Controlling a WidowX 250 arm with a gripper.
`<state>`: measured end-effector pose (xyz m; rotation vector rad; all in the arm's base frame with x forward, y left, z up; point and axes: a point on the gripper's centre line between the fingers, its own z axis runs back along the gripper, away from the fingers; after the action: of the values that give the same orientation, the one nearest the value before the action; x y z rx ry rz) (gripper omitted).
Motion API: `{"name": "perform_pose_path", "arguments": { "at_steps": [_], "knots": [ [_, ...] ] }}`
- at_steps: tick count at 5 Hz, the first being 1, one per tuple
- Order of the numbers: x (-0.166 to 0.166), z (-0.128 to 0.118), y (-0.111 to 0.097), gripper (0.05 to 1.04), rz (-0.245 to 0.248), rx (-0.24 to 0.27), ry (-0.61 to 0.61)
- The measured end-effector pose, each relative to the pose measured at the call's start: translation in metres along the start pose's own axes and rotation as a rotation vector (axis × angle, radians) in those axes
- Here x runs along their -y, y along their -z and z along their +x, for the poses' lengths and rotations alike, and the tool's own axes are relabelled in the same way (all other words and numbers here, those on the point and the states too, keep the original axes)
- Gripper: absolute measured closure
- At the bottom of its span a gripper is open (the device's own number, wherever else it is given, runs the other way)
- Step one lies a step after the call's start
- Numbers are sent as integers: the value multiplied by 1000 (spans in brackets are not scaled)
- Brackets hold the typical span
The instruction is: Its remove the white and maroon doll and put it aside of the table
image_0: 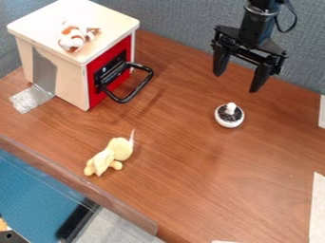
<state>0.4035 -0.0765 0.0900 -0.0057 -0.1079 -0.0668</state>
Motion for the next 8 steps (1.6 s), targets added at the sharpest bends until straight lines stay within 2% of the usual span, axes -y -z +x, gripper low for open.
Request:
{"name": "perform_pose_path", "arguments": {
  "at_steps": [1,2,3,4,5,6,7,8],
  "knots": [
    [0,-4,15,83,4,-40,1],
    [-33,-20,10,83,8,-65,-72],
    [-95,-30,-25,83,3,-6,-229],
    [-134,-42,-43,83,-6,35,-298],
    [-178,-58,-62,83,-4,66,-417],
    [-188,-70,-68,83,7,80,-435],
    [-199,-86,-66,83,34,76,-481],
    [-204,-89,-60,83,48,75,-501]
  ]
}}
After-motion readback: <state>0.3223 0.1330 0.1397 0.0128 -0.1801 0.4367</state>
